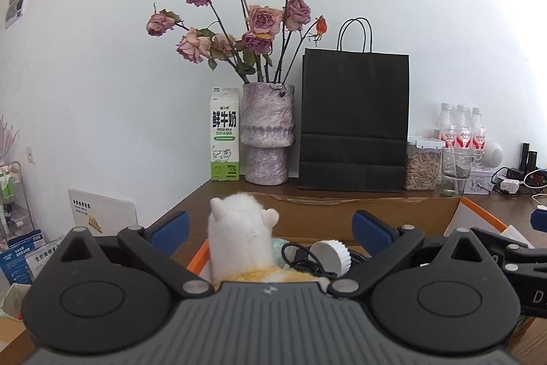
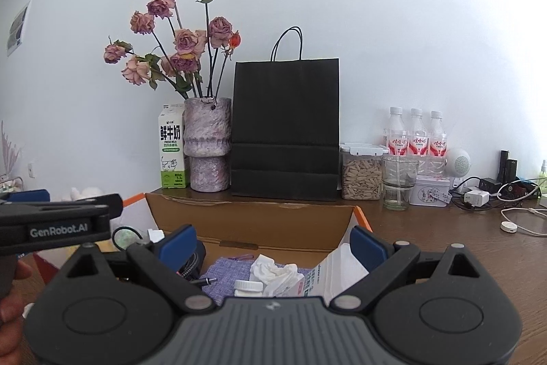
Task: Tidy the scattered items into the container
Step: 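Withdraw both open tools up out of the box, then lower the left tool onto the red rose and grasp it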
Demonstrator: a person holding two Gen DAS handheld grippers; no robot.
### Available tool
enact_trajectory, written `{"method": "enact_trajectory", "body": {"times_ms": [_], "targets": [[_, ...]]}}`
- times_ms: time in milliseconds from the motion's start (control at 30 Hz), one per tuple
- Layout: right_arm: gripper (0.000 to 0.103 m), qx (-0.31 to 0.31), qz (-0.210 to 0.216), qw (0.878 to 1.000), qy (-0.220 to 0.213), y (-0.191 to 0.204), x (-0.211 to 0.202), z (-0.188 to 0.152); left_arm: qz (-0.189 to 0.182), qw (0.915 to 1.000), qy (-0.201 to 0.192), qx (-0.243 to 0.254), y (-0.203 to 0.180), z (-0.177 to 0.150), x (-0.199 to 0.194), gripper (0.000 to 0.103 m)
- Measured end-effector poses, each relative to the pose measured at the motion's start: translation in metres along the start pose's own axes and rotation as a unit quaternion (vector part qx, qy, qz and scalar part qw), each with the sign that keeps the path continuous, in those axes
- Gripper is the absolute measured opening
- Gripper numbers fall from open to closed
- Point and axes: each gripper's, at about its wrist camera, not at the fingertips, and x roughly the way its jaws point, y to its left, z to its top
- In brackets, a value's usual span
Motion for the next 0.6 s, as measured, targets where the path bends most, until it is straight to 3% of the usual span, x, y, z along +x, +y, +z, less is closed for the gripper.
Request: {"method": "enact_trajectory", "body": {"times_ms": [300,600], "targets": [[0.097,-0.014,0.003,1.0,0.017,-0.001,-0.039,-0.007,0.004,0.9989,0.046,0.002,0.035,0.0,-0.032,0.103],[0.097,-0.035,0.014,0.996,0.08,-0.002,-0.067,-0.025,-0.035,0.9924,0.104,0.056,0.019,-0.026,-0.053,0.103]]}}
